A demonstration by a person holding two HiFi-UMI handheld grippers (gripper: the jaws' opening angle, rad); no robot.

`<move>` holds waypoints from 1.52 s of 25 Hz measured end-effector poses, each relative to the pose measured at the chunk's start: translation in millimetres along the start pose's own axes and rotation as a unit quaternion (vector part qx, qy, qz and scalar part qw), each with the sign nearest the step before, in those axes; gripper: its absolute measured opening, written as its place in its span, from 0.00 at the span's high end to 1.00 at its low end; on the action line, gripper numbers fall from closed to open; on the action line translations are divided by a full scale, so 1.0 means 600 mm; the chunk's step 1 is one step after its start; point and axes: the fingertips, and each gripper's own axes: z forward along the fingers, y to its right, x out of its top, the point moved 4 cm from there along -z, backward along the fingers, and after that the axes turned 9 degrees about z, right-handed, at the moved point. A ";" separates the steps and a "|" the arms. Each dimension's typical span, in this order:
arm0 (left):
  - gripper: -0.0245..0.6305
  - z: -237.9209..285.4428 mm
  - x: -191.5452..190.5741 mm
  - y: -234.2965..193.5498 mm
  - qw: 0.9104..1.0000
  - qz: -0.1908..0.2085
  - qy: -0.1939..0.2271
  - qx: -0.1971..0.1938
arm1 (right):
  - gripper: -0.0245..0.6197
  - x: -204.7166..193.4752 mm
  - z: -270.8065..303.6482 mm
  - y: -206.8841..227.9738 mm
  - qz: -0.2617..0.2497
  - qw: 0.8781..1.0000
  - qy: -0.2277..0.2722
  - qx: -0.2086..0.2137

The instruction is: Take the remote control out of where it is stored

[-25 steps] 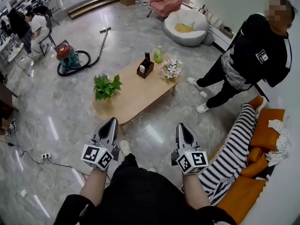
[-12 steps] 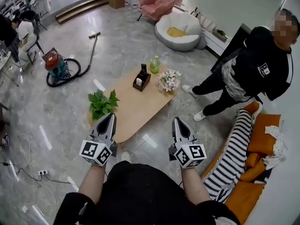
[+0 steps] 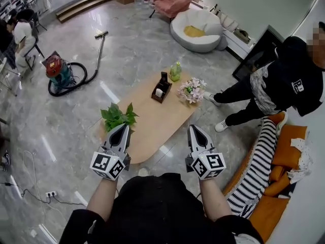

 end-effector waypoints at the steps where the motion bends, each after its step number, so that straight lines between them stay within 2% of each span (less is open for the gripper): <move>1: 0.95 0.002 -0.005 -0.005 1.000 -0.004 -0.003 -0.002 | 0.95 -0.005 0.005 0.002 0.002 1.000 -0.004 -0.005; 10: 0.95 0.047 -0.035 -0.030 0.999 -0.017 -0.028 -0.015 | 0.95 -0.031 0.051 0.028 0.016 0.999 -0.031 -0.021; 16: 0.95 0.118 -0.018 -0.056 1.000 -0.012 -0.008 -0.007 | 0.95 0.002 0.131 0.059 0.002 0.999 -0.032 0.001; 25: 0.95 0.237 -0.012 -0.102 0.999 -0.004 -0.028 0.023 | 0.95 0.024 0.278 0.143 0.001 0.998 -0.060 0.025; 32: 0.95 0.334 -0.058 -0.127 0.997 -0.004 -0.068 0.021 | 0.95 -0.013 0.378 0.207 -0.016 0.993 -0.110 0.037; 38: 0.95 0.408 -0.111 -0.139 0.994 -0.018 -0.106 0.012 | 0.95 -0.089 0.463 0.247 -0.081 0.979 -0.176 0.055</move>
